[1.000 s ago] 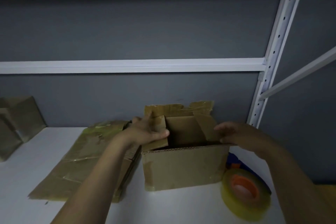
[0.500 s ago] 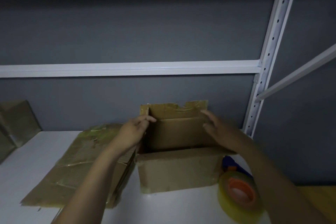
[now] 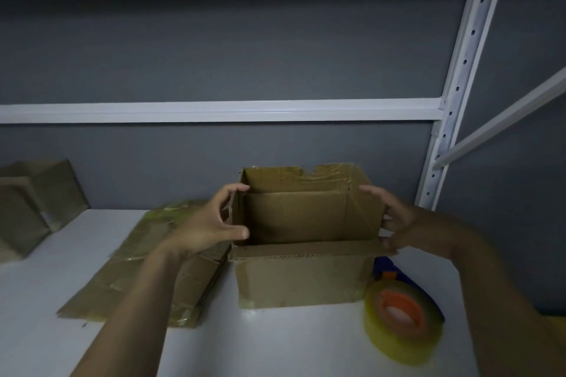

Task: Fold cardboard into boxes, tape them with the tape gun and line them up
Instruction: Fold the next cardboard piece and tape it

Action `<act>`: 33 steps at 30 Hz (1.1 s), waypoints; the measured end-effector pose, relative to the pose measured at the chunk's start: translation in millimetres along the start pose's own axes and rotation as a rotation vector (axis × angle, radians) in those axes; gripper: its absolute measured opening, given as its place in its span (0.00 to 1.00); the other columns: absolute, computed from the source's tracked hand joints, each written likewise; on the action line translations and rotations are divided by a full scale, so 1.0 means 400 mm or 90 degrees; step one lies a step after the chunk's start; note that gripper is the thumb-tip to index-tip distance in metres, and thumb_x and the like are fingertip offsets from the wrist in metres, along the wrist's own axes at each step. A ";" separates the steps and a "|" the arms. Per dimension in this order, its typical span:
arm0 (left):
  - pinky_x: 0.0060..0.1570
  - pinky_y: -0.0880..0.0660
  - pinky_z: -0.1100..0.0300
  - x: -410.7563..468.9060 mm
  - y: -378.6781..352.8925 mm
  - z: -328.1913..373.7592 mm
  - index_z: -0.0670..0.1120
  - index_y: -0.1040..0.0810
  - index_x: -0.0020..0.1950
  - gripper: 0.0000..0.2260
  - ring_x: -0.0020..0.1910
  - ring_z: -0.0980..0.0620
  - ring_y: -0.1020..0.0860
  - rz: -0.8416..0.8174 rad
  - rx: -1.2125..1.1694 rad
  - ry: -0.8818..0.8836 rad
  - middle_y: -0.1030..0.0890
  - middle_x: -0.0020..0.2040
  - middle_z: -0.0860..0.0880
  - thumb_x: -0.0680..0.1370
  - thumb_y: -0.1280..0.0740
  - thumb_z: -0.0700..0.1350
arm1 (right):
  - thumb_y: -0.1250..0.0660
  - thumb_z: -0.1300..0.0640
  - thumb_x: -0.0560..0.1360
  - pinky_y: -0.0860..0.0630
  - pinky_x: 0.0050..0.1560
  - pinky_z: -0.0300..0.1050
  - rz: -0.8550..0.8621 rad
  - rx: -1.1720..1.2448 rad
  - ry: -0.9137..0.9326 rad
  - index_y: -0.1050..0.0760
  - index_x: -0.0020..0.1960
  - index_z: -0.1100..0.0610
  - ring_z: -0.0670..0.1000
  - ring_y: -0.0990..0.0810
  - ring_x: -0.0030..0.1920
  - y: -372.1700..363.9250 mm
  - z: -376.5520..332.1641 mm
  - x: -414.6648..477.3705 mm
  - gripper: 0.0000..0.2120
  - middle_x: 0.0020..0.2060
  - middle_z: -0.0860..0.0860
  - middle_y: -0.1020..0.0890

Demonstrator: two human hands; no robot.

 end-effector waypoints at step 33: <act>0.47 0.24 0.62 -0.156 -0.103 0.061 0.55 0.34 0.71 0.36 0.57 0.59 0.24 0.479 -0.032 -0.025 0.23 0.60 0.59 0.66 0.23 0.50 | 0.30 0.54 0.74 0.26 0.41 0.35 0.434 -0.005 0.198 0.33 0.67 0.48 0.41 0.22 0.50 -0.025 -0.026 0.012 0.23 0.53 0.42 0.21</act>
Point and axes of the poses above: each hand's wrist, its own x-axis towards the middle knuckle, its own y-axis out of the back of the hand, z = x × y, the point moved 8 cm from there along x, towards the middle knuckle
